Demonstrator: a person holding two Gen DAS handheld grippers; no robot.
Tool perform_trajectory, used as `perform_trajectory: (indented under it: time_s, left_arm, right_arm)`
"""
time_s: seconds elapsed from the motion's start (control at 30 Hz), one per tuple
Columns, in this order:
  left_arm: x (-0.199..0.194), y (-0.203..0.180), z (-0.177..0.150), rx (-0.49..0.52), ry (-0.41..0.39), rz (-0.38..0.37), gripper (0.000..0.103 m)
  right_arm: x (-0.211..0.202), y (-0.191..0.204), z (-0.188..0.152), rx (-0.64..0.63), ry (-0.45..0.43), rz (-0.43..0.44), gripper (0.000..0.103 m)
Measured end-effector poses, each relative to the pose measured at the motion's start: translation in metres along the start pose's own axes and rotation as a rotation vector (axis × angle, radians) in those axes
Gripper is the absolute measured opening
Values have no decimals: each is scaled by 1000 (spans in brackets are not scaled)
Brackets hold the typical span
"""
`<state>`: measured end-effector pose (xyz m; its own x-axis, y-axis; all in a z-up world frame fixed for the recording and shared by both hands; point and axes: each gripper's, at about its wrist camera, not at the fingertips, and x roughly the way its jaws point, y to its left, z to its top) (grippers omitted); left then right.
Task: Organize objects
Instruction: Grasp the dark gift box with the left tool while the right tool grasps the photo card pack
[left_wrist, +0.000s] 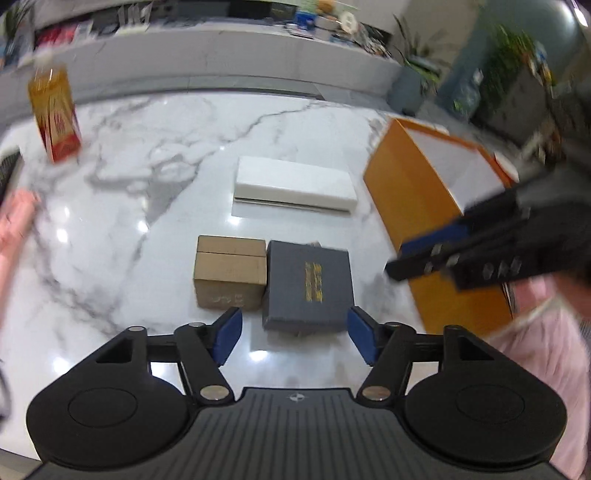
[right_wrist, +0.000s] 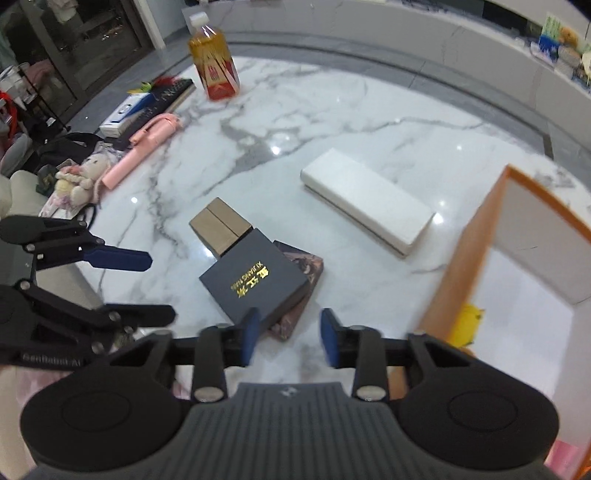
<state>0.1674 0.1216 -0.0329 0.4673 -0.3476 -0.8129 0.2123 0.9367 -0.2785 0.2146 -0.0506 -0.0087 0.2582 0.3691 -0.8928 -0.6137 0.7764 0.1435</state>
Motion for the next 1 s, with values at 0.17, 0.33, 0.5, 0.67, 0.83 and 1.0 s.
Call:
perform_trajectory:
  time_s: [0.17, 0.33, 0.5, 0.67, 0.83, 1.0]
  left_arm:
    - [34, 41, 4, -246, 27, -95, 78]
    - [58, 57, 5, -347, 83, -189, 78]
    - [72, 60, 3, -378, 101, -257, 79]
    - [64, 63, -1, -405, 63, -279, 60]
    - [28, 55, -2, -349, -14, -223, 44]
    - [-13, 39, -2, -246, -49, -68, 43]
  right_arm:
    - [35, -8, 12, 50, 49, -16, 26]
    - [48, -12, 16, 51, 69, -3, 20]
    - [51, -13, 16, 37, 82, 11, 17]
    - [51, -15, 15, 31, 81, 12, 17]
    - [49, -16, 13, 49, 90, 16, 18]
    - [53, -9, 11, 79, 89, 29, 31]
